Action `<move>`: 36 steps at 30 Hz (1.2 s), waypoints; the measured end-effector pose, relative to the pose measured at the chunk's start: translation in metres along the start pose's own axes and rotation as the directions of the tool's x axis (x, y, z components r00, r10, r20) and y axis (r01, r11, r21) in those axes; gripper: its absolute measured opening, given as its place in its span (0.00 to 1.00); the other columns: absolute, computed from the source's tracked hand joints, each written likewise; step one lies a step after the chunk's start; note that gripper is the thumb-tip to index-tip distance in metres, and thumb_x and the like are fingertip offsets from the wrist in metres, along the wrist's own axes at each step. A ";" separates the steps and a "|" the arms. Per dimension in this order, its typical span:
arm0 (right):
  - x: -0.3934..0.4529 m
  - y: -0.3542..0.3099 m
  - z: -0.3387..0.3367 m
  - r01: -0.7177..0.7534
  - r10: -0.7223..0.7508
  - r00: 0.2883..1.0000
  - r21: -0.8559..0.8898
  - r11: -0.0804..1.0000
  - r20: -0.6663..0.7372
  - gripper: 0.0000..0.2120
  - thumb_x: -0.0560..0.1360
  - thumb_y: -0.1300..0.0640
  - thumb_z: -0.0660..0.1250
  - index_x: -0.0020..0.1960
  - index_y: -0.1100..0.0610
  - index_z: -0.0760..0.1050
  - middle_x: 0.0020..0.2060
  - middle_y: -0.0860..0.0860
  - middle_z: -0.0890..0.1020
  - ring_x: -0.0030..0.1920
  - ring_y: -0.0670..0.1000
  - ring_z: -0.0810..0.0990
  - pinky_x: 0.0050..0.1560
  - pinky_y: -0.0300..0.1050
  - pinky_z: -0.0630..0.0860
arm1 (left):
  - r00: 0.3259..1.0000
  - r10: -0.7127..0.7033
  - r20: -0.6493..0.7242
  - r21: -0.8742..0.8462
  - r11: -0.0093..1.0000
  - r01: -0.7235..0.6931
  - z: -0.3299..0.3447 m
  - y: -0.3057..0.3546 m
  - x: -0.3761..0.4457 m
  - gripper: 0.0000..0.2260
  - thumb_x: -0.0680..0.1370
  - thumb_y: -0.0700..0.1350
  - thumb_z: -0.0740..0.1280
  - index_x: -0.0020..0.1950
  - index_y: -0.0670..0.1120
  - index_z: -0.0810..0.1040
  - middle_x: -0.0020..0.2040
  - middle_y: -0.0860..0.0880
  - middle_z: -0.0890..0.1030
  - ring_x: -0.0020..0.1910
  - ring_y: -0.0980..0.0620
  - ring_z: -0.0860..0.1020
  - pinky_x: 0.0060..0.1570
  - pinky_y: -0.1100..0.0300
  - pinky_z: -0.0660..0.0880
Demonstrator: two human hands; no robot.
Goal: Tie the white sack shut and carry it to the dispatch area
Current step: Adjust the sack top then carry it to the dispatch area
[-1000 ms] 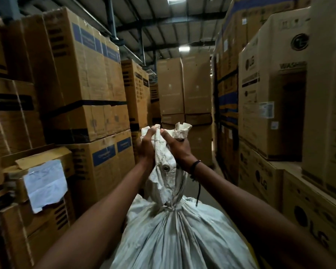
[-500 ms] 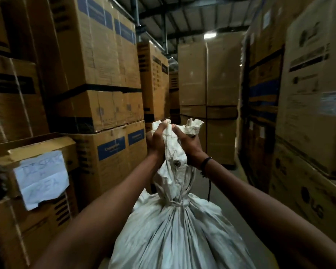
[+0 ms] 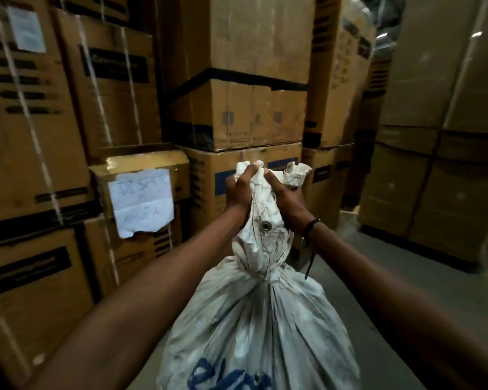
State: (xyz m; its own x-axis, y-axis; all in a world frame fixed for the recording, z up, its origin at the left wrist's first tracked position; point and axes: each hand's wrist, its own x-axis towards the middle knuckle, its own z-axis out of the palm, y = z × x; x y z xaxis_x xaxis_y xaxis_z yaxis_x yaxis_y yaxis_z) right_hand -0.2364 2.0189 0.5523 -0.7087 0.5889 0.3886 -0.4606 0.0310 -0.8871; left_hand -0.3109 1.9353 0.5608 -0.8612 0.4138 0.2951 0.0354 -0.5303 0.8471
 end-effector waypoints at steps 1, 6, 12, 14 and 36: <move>0.011 0.012 0.002 -0.034 0.033 0.999 0.004 0.999 0.039 0.11 0.76 0.52 0.77 0.52 0.59 0.84 0.47 0.52 0.89 0.50 0.51 0.88 0.60 0.56 0.82 | 0.999 0.013 -0.038 0.009 1.000 -0.013 -0.007 -0.007 0.010 0.11 0.73 0.46 0.73 0.49 0.40 0.87 0.46 0.43 0.88 0.43 0.49 0.86 0.46 0.53 0.83; 0.064 0.074 0.019 -0.167 0.160 0.937 -0.005 0.986 0.310 0.39 0.63 0.34 0.80 0.65 0.58 0.82 0.61 0.58 0.86 0.63 0.58 0.84 0.69 0.61 0.77 | 0.960 0.103 -0.260 0.124 0.990 -0.072 -0.040 -0.032 0.044 0.11 0.73 0.48 0.74 0.49 0.42 0.88 0.48 0.43 0.89 0.43 0.52 0.86 0.48 0.55 0.82; 0.102 0.131 0.046 -0.219 0.237 0.905 -0.091 0.971 0.352 0.36 0.61 0.33 0.81 0.60 0.54 0.85 0.56 0.52 0.88 0.58 0.53 0.87 0.65 0.57 0.80 | 0.884 0.111 -0.454 0.210 0.978 -0.016 -0.091 -0.061 0.080 0.22 0.64 0.58 0.75 0.48 0.43 0.89 0.48 0.42 0.89 0.50 0.43 0.87 0.57 0.44 0.83; 0.117 0.155 0.057 -0.239 0.266 0.887 -0.118 0.964 0.379 0.34 0.60 0.33 0.79 0.57 0.54 0.85 0.54 0.53 0.88 0.57 0.52 0.87 0.65 0.58 0.81 | 0.861 0.107 -0.497 0.227 0.974 0.010 -0.110 -0.071 0.093 0.20 0.67 0.56 0.76 0.47 0.40 0.88 0.45 0.42 0.89 0.45 0.45 0.87 0.54 0.47 0.82; 0.233 0.447 0.186 -0.457 0.587 0.689 -0.373 0.808 0.426 0.18 0.71 0.46 0.80 0.55 0.55 0.83 0.52 0.50 0.88 0.55 0.50 0.87 0.64 0.55 0.82 | 0.625 -0.057 -0.778 0.095 0.974 0.207 -0.343 -0.220 0.243 0.24 0.67 0.56 0.77 0.54 0.40 0.87 0.52 0.38 0.88 0.51 0.43 0.87 0.55 0.45 0.83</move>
State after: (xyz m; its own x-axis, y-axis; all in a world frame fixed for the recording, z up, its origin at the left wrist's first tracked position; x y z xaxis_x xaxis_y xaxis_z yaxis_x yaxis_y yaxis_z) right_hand -0.7064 2.0197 0.2929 -0.9860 0.0795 -0.1465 0.1512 0.0571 -0.9868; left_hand -0.7022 1.8987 0.2941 -0.9351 -0.2873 -0.2077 -0.0954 -0.3603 0.9280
